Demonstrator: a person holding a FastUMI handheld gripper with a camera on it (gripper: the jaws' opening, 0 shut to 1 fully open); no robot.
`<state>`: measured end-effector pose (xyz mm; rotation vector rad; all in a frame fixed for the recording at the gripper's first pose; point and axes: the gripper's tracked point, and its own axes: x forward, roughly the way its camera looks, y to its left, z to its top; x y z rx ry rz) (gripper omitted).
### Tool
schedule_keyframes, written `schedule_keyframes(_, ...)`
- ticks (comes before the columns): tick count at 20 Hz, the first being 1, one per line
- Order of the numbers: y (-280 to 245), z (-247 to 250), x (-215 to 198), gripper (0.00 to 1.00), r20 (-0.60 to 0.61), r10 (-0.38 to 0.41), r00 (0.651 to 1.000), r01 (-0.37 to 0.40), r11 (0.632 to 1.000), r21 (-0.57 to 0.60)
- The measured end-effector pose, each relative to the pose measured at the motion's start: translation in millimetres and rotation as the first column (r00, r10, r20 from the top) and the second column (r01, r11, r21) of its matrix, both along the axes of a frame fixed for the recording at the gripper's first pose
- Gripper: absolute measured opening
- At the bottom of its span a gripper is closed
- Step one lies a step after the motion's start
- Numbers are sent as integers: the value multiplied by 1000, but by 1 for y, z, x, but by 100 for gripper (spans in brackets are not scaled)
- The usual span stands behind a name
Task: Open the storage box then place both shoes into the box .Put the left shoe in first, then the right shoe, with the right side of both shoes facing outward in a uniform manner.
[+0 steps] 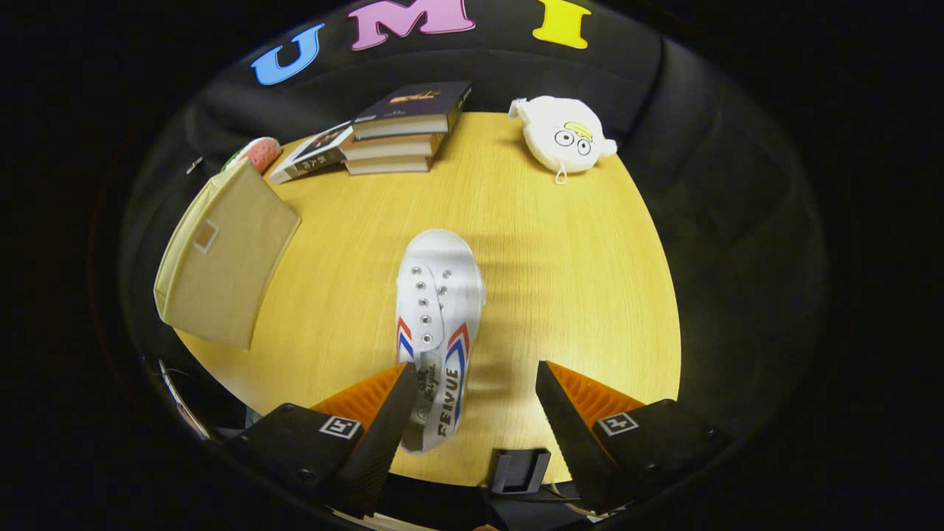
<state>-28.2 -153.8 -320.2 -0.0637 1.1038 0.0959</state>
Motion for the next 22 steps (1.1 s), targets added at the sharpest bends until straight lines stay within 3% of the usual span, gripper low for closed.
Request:
schedule_keyframes(6,-2,-35,14,100,-48,14,999,-14,1000,-7)
schedule_keyframes(11,11,-51,18,99,-111,36,993,-27,997,79)
schedule_keyframes(13,16,-50,17,88,-124,40,992,-27,994,107)
schedule_keyframes(15,27,-47,11,70,-154,16,988,7,989,146)
schedule_keyframes(16,27,-52,15,42,-161,6,987,17,990,139)
schedule_keyframes(19,27,-50,13,39,-185,-36,982,57,992,110)
schedule_keyframes(21,24,-47,15,28,-168,-52,984,67,994,88)
schedule_keyframes(22,21,-48,16,19,-163,-64,984,79,993,89)
